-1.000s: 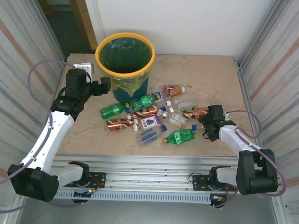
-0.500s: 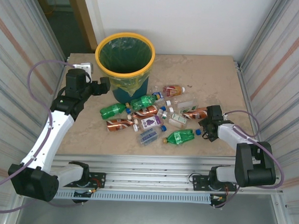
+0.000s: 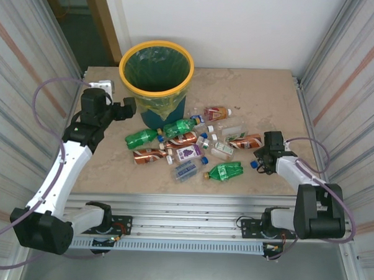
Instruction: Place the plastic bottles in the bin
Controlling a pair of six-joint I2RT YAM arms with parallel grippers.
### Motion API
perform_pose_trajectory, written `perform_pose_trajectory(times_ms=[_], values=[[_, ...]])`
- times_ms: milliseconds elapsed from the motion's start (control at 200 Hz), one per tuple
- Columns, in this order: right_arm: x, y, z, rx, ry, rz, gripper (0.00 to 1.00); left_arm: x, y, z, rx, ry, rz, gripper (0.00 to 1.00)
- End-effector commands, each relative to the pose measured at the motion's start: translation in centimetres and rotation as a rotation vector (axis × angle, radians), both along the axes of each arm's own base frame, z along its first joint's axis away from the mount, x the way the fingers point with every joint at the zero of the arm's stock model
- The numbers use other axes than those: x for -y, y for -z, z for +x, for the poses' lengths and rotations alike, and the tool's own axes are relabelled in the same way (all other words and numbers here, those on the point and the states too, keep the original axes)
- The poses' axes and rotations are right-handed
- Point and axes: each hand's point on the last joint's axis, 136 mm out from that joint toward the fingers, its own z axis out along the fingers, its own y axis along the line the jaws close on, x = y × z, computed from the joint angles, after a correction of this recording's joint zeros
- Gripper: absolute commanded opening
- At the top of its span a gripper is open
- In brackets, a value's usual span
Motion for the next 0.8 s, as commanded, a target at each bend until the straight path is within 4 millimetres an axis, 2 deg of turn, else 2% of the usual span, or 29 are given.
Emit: perform_pose_trajectory(times_ms=[0, 190, 265, 376, 501, 616, 796], values=[[1.2, -3.0, 0.2, 0.038, -0.012, -0.084, 0.30, -0.4, -1.8, -0.2, 0.066, -0.015, -0.025, 0.99], [1.2, -7.9, 0.8, 0.131, -0.080, -0.134, 0.26, -0.6, -2.5, -0.5, 0.089, -0.034, -0.051, 0.99], [0.7, -10.1, 1.3, 0.182, -0.123, -0.149, 0.26, -0.2, -3.1, -0.7, 0.105, -0.011, -0.061, 0.99], [-0.9, -13.3, 2.4, 0.278, -0.216, -0.149, 0.26, 1.0, -4.0, -1.1, 0.136, 0.059, -0.093, 0.99], [-4.5, -17.6, 4.2, 0.421, -0.369, -0.151, 0.26, 3.0, -5.2, -1.2, 0.165, 0.158, -0.167, 0.99], [-8.9, -21.7, 5.3, 0.573, -0.543, -0.160, 0.26, 5.1, -6.4, -1.1, 0.186, 0.254, -0.257, 0.99], [-15.8, -26.3, 6.0, 0.764, -0.804, -0.188, 0.27, 9.4, -8.2, -0.9, 0.196, 0.437, -0.371, 0.99]])
